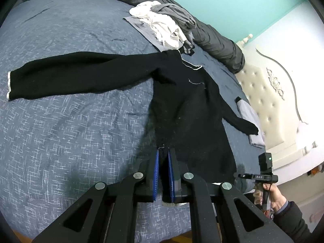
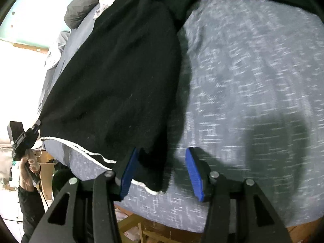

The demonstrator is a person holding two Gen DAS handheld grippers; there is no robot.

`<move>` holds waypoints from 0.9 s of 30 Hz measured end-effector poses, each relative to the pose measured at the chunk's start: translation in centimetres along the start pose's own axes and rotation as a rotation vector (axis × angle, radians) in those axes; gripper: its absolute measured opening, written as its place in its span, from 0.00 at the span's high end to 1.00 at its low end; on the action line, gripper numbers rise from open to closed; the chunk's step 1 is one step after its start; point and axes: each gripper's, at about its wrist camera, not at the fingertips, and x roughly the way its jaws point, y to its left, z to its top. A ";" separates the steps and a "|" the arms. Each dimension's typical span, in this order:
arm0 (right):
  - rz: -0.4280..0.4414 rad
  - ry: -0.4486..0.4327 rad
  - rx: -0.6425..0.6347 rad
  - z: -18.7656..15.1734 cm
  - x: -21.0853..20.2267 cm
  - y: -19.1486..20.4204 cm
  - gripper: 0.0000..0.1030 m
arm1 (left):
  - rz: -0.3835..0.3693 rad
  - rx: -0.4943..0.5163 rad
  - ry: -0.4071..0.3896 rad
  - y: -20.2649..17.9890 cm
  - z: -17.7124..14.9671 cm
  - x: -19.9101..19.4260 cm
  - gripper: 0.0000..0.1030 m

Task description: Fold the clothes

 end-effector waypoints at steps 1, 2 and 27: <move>0.000 0.012 0.000 0.0 0.5 0.1 0.52 | 0.000 -0.001 0.000 0.0 0.0 0.0 0.91; 0.000 0.024 0.001 0.0 0.9 0.4 0.52 | 0.002 0.001 0.000 0.0 0.1 0.0 0.91; -0.226 -0.168 -0.160 -2.2 -10.7 -1.3 0.97 | 0.033 0.292 0.233 -8.3 -5.5 4.6 0.91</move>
